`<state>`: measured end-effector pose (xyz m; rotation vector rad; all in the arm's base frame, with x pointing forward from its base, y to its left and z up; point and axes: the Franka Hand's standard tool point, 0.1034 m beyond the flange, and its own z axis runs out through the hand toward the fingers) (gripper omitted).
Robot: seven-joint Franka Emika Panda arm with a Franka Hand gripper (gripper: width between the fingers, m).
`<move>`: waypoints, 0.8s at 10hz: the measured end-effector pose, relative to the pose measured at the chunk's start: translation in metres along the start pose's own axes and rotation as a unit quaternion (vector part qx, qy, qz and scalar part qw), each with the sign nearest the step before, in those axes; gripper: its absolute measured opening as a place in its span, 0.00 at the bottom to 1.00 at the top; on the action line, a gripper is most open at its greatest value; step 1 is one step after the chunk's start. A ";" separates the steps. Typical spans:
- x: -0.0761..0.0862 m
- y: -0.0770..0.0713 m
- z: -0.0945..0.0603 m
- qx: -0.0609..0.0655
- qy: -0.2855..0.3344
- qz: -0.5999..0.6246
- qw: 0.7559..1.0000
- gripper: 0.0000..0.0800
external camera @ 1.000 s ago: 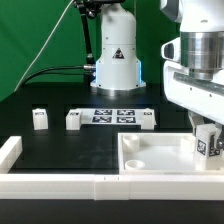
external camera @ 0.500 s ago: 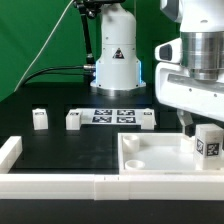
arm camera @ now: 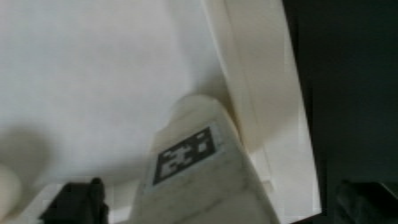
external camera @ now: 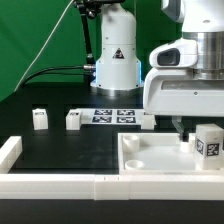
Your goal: Assemble one leg
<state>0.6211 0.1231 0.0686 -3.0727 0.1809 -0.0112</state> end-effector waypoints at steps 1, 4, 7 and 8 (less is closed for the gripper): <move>0.001 0.001 -0.001 -0.007 0.002 -0.080 0.997 0.81; 0.002 0.004 -0.001 -0.011 0.002 -0.142 0.990 0.60; 0.002 0.004 -0.001 -0.011 0.002 -0.140 0.990 0.36; 0.002 0.004 -0.001 -0.011 0.002 -0.117 0.993 0.36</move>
Offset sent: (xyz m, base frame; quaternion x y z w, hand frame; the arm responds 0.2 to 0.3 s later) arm 0.0000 0.0000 0.0000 0.0000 0.0000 0.0000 1.0000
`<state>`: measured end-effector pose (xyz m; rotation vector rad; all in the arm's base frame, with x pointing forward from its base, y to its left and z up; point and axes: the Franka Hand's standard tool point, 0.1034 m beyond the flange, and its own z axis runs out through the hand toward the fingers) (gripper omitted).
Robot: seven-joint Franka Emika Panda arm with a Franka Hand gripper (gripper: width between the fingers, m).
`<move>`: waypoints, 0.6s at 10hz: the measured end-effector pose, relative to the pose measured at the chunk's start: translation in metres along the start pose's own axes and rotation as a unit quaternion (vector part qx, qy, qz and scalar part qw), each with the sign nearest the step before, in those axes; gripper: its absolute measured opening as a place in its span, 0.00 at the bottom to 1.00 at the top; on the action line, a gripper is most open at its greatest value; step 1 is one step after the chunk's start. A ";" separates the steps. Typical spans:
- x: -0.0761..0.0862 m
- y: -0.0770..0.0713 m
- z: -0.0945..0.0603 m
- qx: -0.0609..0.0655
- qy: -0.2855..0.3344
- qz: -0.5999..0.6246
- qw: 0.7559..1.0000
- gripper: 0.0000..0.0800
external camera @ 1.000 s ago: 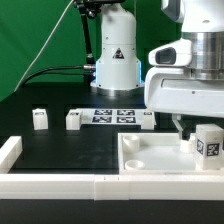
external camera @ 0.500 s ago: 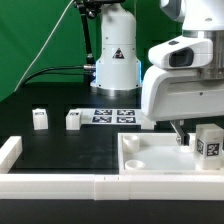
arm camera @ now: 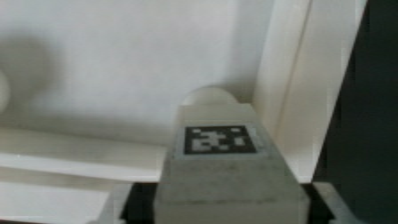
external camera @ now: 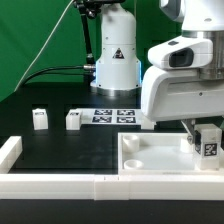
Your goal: Assemble one leg
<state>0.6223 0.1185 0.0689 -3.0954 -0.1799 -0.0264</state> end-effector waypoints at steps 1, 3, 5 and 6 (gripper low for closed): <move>0.000 0.001 0.000 0.000 0.001 0.007 1.000 0.36; -0.001 -0.002 0.000 -0.001 0.003 0.176 0.984 0.36; -0.002 0.008 0.000 -0.007 0.004 0.284 0.959 0.36; -0.002 0.014 -0.001 -0.012 0.005 0.331 0.943 0.37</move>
Offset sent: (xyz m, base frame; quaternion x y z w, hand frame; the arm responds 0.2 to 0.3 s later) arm -0.0064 -0.0028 0.0037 -0.0123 0.0066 0.3725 0.9279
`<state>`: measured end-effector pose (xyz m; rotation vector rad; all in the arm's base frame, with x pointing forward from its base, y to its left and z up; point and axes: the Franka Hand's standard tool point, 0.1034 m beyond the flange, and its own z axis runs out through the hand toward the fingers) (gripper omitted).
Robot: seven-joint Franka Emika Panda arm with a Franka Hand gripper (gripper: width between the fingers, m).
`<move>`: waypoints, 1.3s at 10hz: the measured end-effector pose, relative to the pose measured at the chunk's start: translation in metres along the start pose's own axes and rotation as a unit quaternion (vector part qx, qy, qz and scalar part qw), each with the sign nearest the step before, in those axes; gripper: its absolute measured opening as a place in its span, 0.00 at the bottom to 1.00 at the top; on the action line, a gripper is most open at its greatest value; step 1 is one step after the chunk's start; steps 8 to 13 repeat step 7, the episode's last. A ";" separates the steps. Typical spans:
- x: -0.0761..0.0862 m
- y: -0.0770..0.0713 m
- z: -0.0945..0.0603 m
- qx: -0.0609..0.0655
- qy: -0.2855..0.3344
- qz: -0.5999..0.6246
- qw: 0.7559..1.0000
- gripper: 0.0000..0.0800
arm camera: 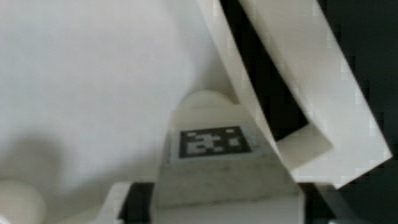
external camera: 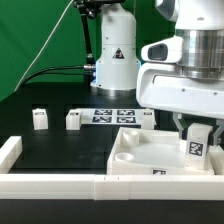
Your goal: Assemble one leg
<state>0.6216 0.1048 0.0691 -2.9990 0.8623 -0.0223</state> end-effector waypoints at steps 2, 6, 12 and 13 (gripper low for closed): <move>0.005 0.008 -0.001 -0.011 0.006 0.084 0.996 0.38; 0.007 0.017 -0.001 -0.026 0.011 0.131 0.991 0.69; 0.007 0.017 -0.001 -0.025 0.011 0.131 0.991 0.69; 0.007 0.017 -0.001 -0.025 0.011 0.131 0.991 0.69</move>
Offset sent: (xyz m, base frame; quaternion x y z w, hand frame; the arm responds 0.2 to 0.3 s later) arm 0.0000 0.0000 0.0000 0.0000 0.0000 0.2667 0.9638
